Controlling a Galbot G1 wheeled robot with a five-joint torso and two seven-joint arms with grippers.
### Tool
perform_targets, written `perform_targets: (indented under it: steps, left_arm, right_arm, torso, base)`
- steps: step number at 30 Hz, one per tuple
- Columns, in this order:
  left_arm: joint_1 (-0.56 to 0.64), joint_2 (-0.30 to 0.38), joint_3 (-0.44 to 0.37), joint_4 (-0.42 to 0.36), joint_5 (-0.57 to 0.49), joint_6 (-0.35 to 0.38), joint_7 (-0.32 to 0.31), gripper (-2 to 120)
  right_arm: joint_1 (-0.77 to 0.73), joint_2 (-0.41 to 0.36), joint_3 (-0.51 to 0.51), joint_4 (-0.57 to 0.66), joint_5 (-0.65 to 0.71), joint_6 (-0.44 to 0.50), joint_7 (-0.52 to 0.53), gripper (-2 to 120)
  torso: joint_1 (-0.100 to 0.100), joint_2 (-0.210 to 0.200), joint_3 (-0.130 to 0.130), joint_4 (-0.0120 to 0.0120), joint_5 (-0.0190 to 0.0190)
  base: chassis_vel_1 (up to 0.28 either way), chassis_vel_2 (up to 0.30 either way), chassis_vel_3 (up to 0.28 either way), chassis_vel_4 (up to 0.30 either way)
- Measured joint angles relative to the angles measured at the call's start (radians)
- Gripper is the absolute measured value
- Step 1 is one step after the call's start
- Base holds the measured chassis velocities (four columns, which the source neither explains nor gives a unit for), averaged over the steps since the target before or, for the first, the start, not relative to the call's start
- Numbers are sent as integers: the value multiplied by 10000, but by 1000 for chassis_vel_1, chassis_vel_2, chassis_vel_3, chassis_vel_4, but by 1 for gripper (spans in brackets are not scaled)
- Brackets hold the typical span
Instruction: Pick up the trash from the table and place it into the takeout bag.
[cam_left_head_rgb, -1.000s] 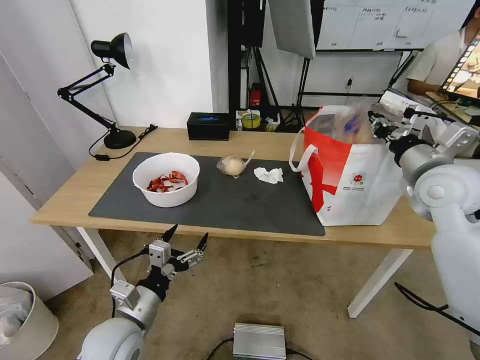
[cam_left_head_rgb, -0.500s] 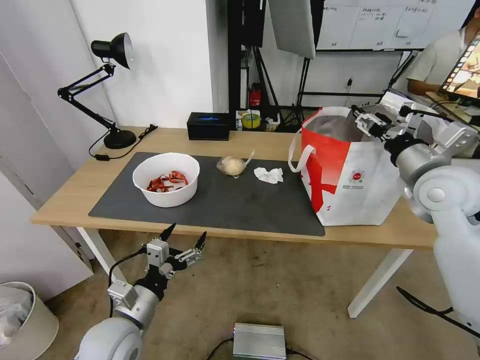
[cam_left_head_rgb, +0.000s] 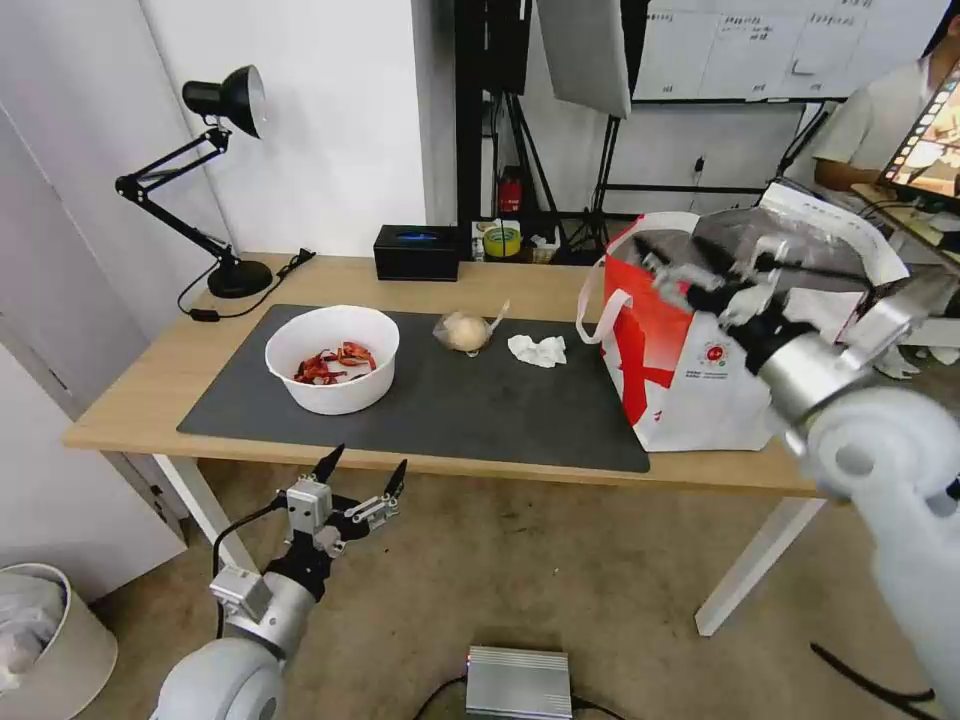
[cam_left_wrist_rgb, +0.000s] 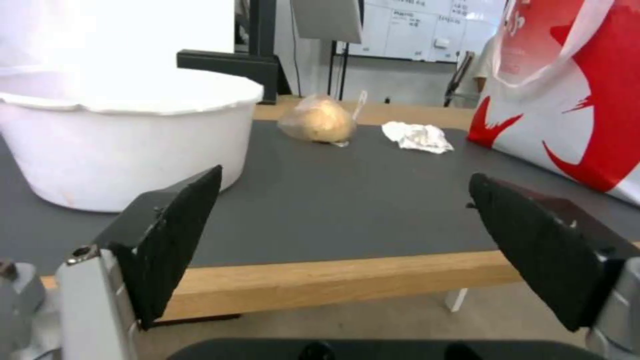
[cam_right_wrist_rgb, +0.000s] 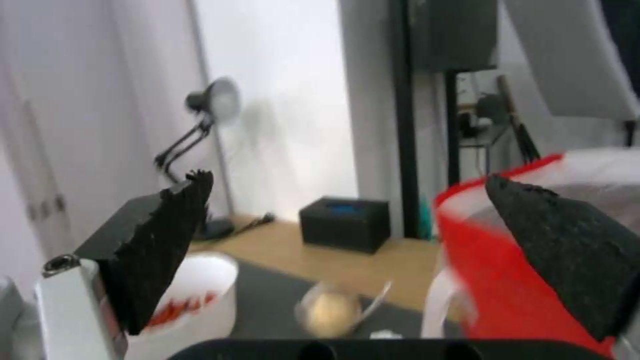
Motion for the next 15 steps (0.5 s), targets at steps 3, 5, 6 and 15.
perform_targets:
  steps: [3, 5, 6, 15]
  left_arm:
    - [21, -19, -53, 0, 86, -8, 13, 100]
    - [40, -34, -90, 0, 181, -8, 39, 100]
    - [59, -70, -158, 19, 413, -11, 128, 100]
    - [283, -425, -363, 275, 1042, -156, 164, 100]
  right_arm:
    - [-354, -2, 1, 52, -270, 201, -297, 100]
    - [-595, 2, -6, 76, -426, 337, -475, 100]
    - [-955, 61, -45, 97, -704, 527, -658, 100]
    - [-2595, 1064, -640, -532, -3283, 1934, -663, 100]
  torso:
    - [0, 0, 0, 1, -2]
    - [-1, 0, 0, 0, -1]
    - [-1, 0, 0, -1, 0]
    - [0, 0, 1, 1, -1]
  base:
    - [0, 0, 0, 0]
    - [0, 0, 0, 0]
    - [0, 0, 0, 0]
    - [0, 0, 0, 0]
